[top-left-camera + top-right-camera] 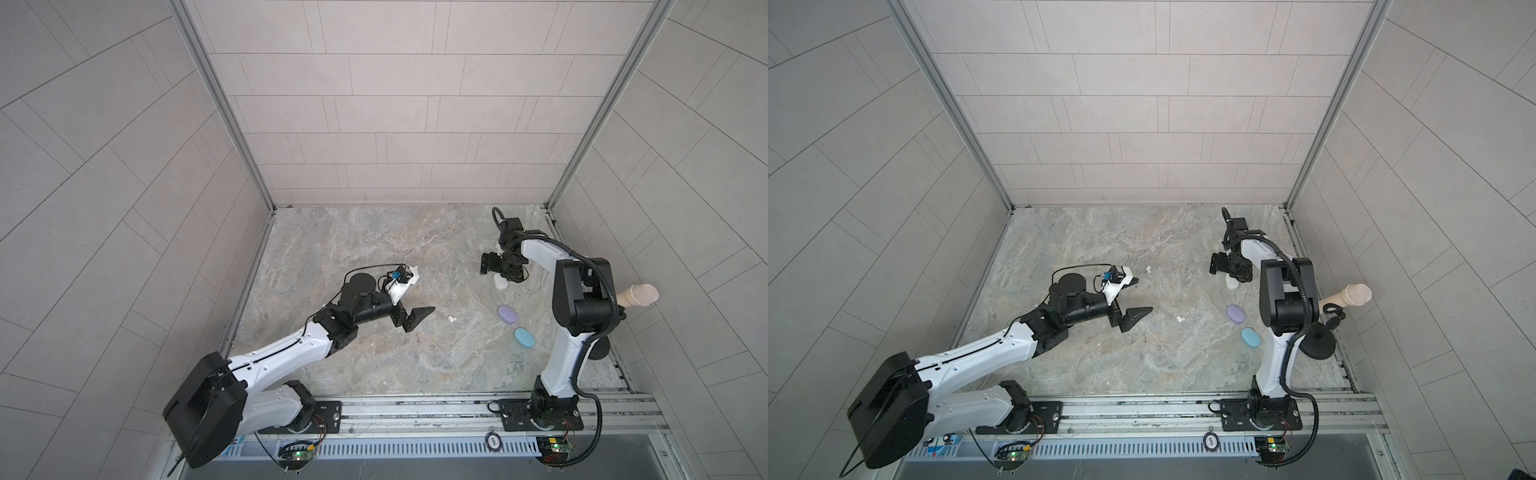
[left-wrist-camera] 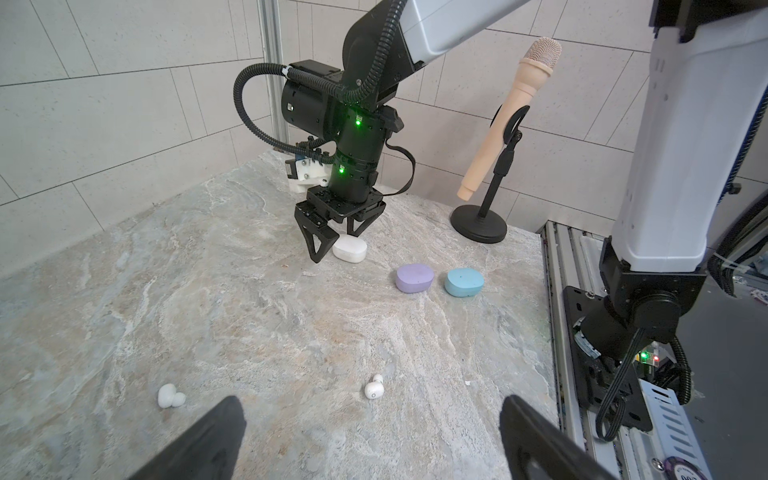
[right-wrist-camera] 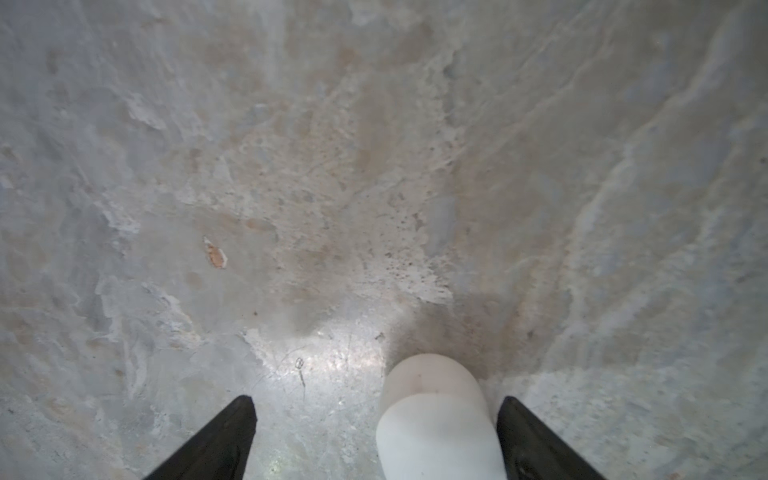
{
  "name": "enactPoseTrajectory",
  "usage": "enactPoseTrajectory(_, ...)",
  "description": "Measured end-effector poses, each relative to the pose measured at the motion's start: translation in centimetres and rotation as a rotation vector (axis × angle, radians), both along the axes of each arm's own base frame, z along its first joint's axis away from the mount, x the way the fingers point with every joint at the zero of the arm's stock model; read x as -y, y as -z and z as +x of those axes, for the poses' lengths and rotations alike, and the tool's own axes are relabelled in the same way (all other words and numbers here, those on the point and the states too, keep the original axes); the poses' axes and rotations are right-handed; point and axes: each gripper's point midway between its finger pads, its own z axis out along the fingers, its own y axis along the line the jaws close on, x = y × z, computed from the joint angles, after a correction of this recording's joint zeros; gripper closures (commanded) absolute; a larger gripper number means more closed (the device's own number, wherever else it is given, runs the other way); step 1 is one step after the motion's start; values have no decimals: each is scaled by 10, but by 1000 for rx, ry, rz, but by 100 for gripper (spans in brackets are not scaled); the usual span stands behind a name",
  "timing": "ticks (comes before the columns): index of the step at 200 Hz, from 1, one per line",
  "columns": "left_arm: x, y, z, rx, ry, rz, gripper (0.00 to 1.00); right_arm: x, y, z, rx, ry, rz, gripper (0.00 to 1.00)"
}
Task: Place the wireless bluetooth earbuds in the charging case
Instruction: 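Move the open right gripper down over the white earbud case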
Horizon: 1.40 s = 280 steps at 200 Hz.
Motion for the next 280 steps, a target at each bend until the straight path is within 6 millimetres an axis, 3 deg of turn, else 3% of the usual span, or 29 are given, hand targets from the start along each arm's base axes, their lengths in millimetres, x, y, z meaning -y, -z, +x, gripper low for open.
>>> enactPoseTrajectory(60,1,6,1,-14,6,9,0,-38,-2,-3,6,-129,39,10)
enactPoseTrajectory(122,2,8,-1,-21,15,11,0,-64,-19,2,31,-227,48,11)
enactPoseTrajectory(150,3,10,0,-30,15,15,0,-56,-22,-5,7,-151,1,7)
enactPoseTrajectory(196,3,13,0,-35,15,18,0,-30,-40,-29,17,125,23,7)
enactPoseTrajectory(253,4,17,1,-45,15,25,0,-29,-15,-27,-38,308,52,9)
enactPoseTrajectory(280,4,17,1,-45,14,25,0,-28,-3,-26,-59,354,46,14)
